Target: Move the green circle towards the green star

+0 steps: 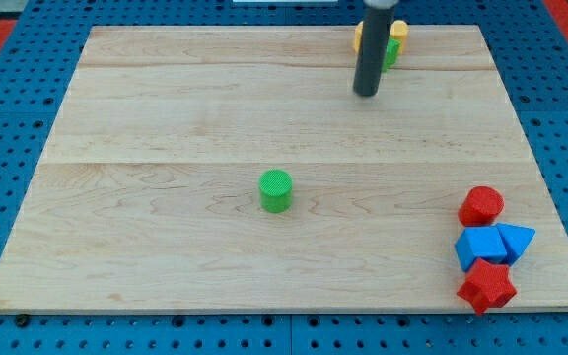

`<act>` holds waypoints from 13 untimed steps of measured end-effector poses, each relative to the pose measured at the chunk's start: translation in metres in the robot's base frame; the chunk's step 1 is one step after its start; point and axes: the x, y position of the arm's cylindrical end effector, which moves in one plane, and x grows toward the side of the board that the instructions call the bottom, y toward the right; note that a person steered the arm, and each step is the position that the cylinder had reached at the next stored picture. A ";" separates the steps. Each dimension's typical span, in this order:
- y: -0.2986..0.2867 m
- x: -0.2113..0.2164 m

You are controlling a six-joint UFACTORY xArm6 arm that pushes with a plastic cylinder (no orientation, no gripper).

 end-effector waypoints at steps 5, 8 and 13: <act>-0.145 0.066; -0.095 0.026; -0.048 0.025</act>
